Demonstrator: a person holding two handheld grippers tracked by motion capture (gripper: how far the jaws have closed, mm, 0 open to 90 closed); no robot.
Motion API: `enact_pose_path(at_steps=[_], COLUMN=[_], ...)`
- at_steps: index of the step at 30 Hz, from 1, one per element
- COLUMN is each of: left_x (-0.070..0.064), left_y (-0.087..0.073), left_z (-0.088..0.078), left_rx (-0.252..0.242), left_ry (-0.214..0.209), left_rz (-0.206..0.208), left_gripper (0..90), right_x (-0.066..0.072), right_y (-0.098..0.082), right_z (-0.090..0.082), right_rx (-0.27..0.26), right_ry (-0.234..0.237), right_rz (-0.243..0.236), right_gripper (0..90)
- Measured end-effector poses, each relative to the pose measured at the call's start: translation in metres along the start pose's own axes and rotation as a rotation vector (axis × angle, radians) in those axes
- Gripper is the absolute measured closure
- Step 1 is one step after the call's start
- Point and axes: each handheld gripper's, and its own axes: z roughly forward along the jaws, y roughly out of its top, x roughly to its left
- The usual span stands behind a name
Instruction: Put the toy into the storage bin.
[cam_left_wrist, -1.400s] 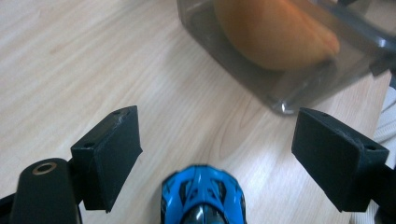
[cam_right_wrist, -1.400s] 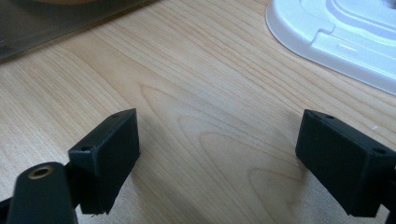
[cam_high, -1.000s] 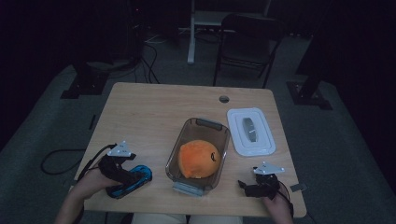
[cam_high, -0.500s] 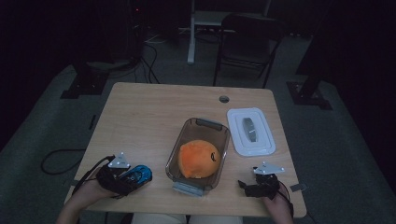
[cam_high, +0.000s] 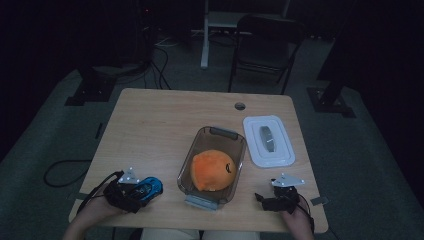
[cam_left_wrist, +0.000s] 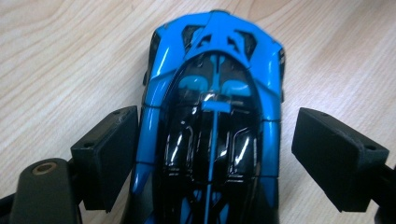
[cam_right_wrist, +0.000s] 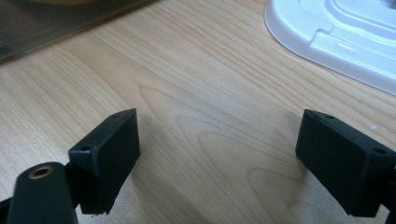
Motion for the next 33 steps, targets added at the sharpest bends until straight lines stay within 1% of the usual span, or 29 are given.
enact_pose_path(at_steps=[4,6,8,12,13,15,17,18,19,23,25,26,27,30,31,33], left_x=[0.000,0.000,-0.001,-0.002,-0.001,0.000,0.000,0.000,0.000,0.000,0.002,0.002,0.003,0.004,0.003,0.004], left_y=[-0.002,-0.002,-0.002,0.000,0.002,0.002,0.003,0.004,0.005,0.010,0.011,0.011,0.012,0.014,0.015,0.018], left_z=[0.001,0.003,0.003,0.005,0.004,0.004,0.004,0.004,0.004,0.005,0.005,0.005,0.005,0.004,0.002,0.000], left_rx=[0.004,0.019,0.025,0.055,0.066,0.067,0.073,0.081,0.089,0.099,0.097,0.097,0.098,0.098,0.090,0.086], left_ry=[0.002,0.008,0.010,0.032,0.035,0.037,0.034,0.034,0.036,0.035,0.027,0.027,0.021,0.022,0.024,0.022], left_rz=[-0.002,0.010,0.009,0.034,0.026,0.024,0.026,0.020,0.024,0.007,-0.009,-0.009,-0.022,-0.021,-0.011,-0.027], left_gripper=[16.5,16.5,16.6,19.6,20.4,24.8,25.2,25.3,25.4,25.9,26.1,26.2,26.3,26.9,28.7,28.7], right_x=[0.000,0.000,0.000,0.000,0.000,0.000,0.000,0.000,0.000,0.000,0.000,0.000,0.000,0.000,0.000,0.001], right_y=[0.000,0.000,0.000,0.000,0.000,0.000,0.000,0.000,0.000,0.000,0.000,0.000,0.000,0.000,0.000,0.000], right_z=[0.000,0.000,0.000,0.000,0.000,0.000,0.000,0.000,0.000,0.000,0.000,0.000,0.000,0.000,0.000,0.000], right_rx=[0.000,0.000,0.000,0.000,0.000,0.000,0.000,0.000,0.000,0.000,0.000,0.000,0.000,-0.001,-0.002,-0.002], right_ry=[-0.001,-0.001,-0.001,-0.001,-0.001,-0.002,-0.002,-0.002,-0.002,-0.002,-0.002,-0.002,-0.003,-0.005,-0.016,-0.024], right_rz=[0.001,0.001,0.001,0.001,0.001,0.001,0.002,0.002,0.002,0.002,0.002,0.002,0.002,0.002,0.013,0.019], right_gripper=[13.1,13.1,13.1,13.1,13.1,13.1,13.1,13.1,13.1,13.1,13.1,13.1,13.2,13.2,13.6,13.6])
